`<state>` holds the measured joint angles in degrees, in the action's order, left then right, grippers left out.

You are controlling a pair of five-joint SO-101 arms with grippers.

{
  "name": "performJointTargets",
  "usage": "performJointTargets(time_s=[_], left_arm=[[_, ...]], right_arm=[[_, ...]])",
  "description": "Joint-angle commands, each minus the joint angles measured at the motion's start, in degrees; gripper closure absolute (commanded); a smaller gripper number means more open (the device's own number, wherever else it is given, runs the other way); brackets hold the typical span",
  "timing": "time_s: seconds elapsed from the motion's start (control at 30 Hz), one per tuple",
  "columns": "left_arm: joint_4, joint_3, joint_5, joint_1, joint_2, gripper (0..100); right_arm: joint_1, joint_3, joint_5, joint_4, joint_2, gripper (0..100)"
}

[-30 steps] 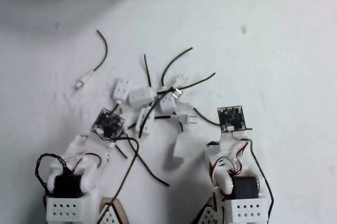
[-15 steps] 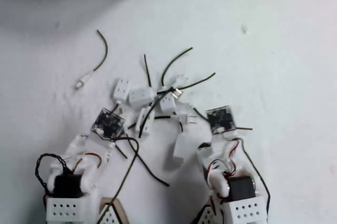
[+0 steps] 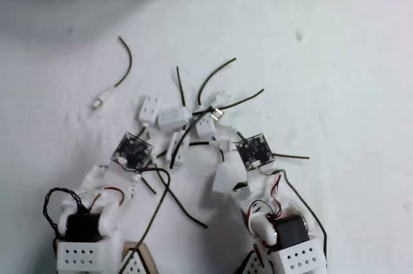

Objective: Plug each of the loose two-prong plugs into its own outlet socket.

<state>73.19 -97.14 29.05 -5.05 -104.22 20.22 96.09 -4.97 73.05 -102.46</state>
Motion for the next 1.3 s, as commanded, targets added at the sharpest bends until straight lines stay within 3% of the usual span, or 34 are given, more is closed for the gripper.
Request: performJointTargets(time_s=[0.0,0.1,0.27,0.33,0.6,0.87,1.1,1.27], left_arm=[[0.53,0.18,0.62,0.22,0.4,98],[0.53,0.18,0.62,0.22,0.4,98],[0.53,0.18,0.62,0.22,0.4,98],[0.53,0.18,0.62,0.22,0.4,98],[0.53,0.18,0.62,0.22,0.4,98],[0.53,0.18,0.62,0.22,0.4,98],[0.53,0.18,0.62,0.22,0.4,98],[0.53,0.18,0.62,0.22,0.4,98]], right_arm=[[-2.77,-4.22,0.09,0.57,-0.66,98.1],[-8.92,-7.47,-1.14,-0.66,-0.75,98.1],[-14.55,-11.96,-21.1,-7.52,-0.66,98.1],[-16.75,-14.68,-24.09,-9.89,-0.57,98.1],[-16.57,-26.11,-24.97,-9.01,6.46,93.3],[-11.3,-47.12,-25.14,-2.68,42.42,91.2],[-9.8,-54.51,-25.14,-2.77,69.05,71.3],[-5.23,-55.47,-25.14,-5.67,81.71,73.3]])
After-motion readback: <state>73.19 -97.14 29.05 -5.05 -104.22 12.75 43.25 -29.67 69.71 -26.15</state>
